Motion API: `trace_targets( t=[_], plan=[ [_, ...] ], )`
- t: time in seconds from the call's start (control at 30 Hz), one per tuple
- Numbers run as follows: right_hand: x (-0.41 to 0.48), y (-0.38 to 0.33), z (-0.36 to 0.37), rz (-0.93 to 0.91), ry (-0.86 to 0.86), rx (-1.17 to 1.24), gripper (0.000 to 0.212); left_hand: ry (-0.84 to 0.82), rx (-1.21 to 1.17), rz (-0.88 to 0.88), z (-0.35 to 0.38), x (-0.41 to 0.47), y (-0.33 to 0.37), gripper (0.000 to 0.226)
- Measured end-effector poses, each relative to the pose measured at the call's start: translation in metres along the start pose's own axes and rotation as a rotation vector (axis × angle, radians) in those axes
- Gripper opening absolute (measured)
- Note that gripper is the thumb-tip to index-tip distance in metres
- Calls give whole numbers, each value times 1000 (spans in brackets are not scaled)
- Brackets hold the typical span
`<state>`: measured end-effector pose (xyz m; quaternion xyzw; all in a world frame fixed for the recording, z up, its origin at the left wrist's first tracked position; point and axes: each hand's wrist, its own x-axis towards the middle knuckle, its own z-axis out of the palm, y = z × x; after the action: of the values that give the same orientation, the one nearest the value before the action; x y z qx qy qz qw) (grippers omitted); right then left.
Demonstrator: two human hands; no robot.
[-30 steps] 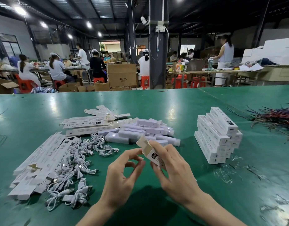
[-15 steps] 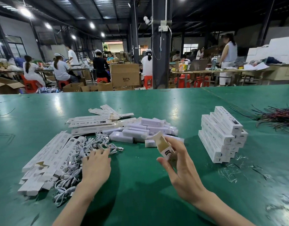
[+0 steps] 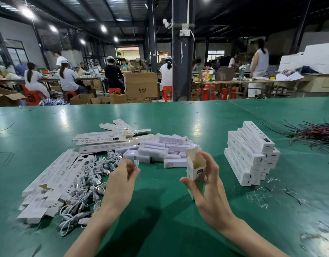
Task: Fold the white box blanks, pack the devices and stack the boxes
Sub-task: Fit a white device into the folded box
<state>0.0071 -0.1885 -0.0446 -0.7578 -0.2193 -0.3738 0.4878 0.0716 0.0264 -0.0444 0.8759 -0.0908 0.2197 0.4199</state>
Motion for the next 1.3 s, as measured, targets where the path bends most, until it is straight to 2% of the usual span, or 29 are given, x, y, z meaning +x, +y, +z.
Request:
trace_targets(
  t=[0.1, 0.17, 0.3, 0.43, 0.6, 0.83, 1.03, 1.13, 1.3],
  plan=[
    [0, -1, 0, -2, 21, 6, 72, -64, -171, 21, 1, -8, 9, 38],
    [1, -1, -1, 16, 5, 3, 74, -104, -208, 56, 1, -12, 12, 46],
    [3, 0, -3, 45, 13, -18, 79, -180, -237, 27, 6, -16, 16, 41],
    [1, 1, -2, 40, 0, 2, 80, -196, -253, -26, 11, -17, 15, 49],
    [-1, 4, -1, 28, -25, 25, 85, -204, -256, -3, 8, -17, 16, 21],
    [-1, 4, -1, 26, -12, 33, 79, -184, -277, 59, 8, -20, 19, 15],
    [-1, 3, 0, 27, -9, 17, 72, -151, -309, 99, 9, -22, 17, 45],
    [-2, 3, 0, 24, -10, 15, 74, -130, -268, 137, 10, -22, 16, 36],
    [-2, 1, 0, 28, -20, 35, 74, -130, -339, 84, 9, -24, 21, 30]
  ],
)
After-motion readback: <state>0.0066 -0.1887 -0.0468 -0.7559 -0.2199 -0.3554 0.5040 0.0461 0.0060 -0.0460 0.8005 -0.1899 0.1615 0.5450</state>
